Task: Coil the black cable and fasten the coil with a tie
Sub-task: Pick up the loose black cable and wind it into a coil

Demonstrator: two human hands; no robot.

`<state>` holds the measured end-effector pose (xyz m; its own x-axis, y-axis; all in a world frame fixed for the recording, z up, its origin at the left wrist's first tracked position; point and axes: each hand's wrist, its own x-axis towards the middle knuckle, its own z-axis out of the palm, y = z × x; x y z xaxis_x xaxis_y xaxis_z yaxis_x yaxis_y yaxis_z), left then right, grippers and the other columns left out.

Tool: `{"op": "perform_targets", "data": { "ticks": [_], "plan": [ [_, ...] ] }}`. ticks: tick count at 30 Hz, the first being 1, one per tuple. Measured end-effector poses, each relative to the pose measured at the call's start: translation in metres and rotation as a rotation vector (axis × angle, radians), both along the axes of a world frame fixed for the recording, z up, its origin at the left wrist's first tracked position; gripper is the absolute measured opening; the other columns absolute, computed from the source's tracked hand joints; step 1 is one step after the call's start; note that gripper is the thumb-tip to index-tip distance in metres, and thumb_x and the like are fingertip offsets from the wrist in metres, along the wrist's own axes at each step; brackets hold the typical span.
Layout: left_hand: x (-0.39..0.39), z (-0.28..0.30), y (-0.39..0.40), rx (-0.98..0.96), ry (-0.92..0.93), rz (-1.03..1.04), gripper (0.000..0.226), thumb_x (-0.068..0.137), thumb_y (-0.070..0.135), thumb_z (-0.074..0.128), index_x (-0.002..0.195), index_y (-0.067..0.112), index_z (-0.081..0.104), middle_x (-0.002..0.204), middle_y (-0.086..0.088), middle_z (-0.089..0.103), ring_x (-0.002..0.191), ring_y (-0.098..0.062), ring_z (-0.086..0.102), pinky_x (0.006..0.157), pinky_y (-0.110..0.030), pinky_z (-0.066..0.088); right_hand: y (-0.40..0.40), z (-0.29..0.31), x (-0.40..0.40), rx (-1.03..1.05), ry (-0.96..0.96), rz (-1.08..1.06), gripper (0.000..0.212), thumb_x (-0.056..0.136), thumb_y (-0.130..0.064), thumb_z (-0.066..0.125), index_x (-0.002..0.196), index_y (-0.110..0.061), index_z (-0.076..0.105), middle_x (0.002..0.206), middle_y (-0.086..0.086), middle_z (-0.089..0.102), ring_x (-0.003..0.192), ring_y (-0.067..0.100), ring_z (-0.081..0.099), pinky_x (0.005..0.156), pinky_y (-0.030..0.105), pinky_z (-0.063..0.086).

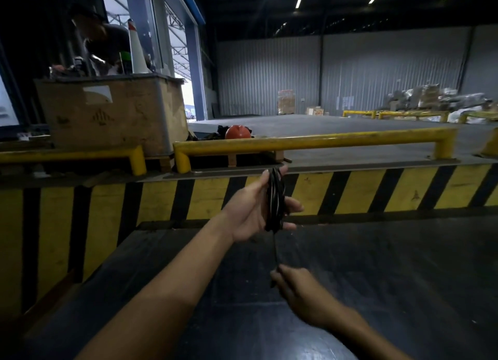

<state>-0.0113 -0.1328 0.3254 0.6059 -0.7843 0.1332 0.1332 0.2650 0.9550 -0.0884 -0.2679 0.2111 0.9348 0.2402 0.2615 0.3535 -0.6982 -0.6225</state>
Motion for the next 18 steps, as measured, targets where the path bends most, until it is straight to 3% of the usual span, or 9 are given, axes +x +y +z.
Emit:
{"op": "perform_targets", "data": {
  "ticks": [2,4,7,9,12,14,16,18],
  "plan": [
    [0.005,-0.011,-0.002,0.224,-0.188,0.233,0.044,0.099,0.044,0.025,0.138,0.031,0.039,0.1,-0.015,0.069,0.106,-0.029,0.064,0.096,-0.055,0.043,0.011,0.008,-0.007,-0.187,0.019,0.026,0.03,0.096,-0.04,0.038,0.083,-0.016,0.05,0.086,0.014,0.064,0.075,0.031,0.061,0.068,0.046,0.05],
    [0.005,-0.025,-0.002,0.452,-0.348,0.318,0.044,0.1,0.043,0.027,0.132,0.02,0.044,0.098,-0.014,0.07,0.102,-0.026,0.063,0.1,-0.053,0.04,0.012,0.029,-0.01,-0.395,-0.003,0.035,0.028,0.096,-0.041,0.037,0.09,-0.018,0.052,0.089,0.011,0.063,0.077,0.03,0.062,0.067,0.045,0.052],
    [0.0,-0.037,0.001,0.735,-0.52,0.296,0.045,0.098,0.046,0.031,0.107,0.012,0.058,0.091,-0.012,0.066,0.085,-0.022,0.063,0.087,-0.042,0.047,-0.002,0.066,-0.016,-0.484,-0.103,0.066,0.017,0.095,-0.031,0.046,0.107,-0.025,0.056,0.094,0.0,0.066,0.078,0.012,0.064,0.071,0.033,0.057],
    [-0.003,-0.042,0.003,0.763,-0.509,0.207,0.048,0.098,0.047,0.03,0.099,0.009,0.06,0.081,-0.008,0.061,0.07,-0.019,0.062,0.074,-0.04,0.051,-0.017,0.085,-0.017,-0.46,-0.162,0.077,0.017,0.092,-0.03,0.051,0.107,-0.028,0.059,0.097,-0.006,0.067,0.079,0.003,0.062,0.071,0.024,0.055],
    [-0.012,-0.049,0.003,0.743,-0.391,0.076,0.056,0.096,0.055,0.027,0.089,0.012,0.062,0.052,0.001,0.053,0.044,-0.014,0.051,0.055,-0.032,0.047,-0.04,0.09,-0.016,-0.307,-0.234,0.078,0.014,0.092,-0.031,0.05,0.095,-0.025,0.063,0.091,-0.009,0.061,0.081,0.003,0.059,0.07,0.023,0.053],
    [-0.019,-0.05,0.002,0.692,-0.329,0.046,0.07,0.093,0.062,0.024,0.079,0.007,0.065,0.041,0.004,0.041,0.035,-0.012,0.038,0.046,-0.026,0.041,-0.048,0.074,-0.013,-0.128,-0.216,0.06,0.017,0.093,-0.028,0.05,0.093,-0.02,0.065,0.099,-0.009,0.058,0.089,0.003,0.058,0.075,0.021,0.052],
    [-0.022,-0.051,-0.002,0.666,-0.29,0.022,0.08,0.089,0.069,0.021,0.069,0.006,0.066,0.038,0.005,0.032,0.033,-0.011,0.029,0.041,-0.023,0.035,-0.049,0.052,-0.011,0.148,-0.138,0.022,0.018,0.092,-0.023,0.052,0.089,-0.013,0.066,0.112,-0.008,0.06,0.102,-0.002,0.057,0.086,0.019,0.052],
    [-0.022,-0.053,-0.004,0.661,-0.233,-0.037,0.085,0.085,0.074,0.02,0.066,0.005,0.066,0.035,0.006,0.028,0.03,-0.01,0.025,0.04,-0.023,0.031,-0.045,0.032,-0.011,0.487,-0.022,0.006,0.019,0.091,-0.02,0.053,0.089,-0.008,0.068,0.112,0.0,0.066,0.104,0.004,0.061,0.09,0.025,0.052]
  ]
}}
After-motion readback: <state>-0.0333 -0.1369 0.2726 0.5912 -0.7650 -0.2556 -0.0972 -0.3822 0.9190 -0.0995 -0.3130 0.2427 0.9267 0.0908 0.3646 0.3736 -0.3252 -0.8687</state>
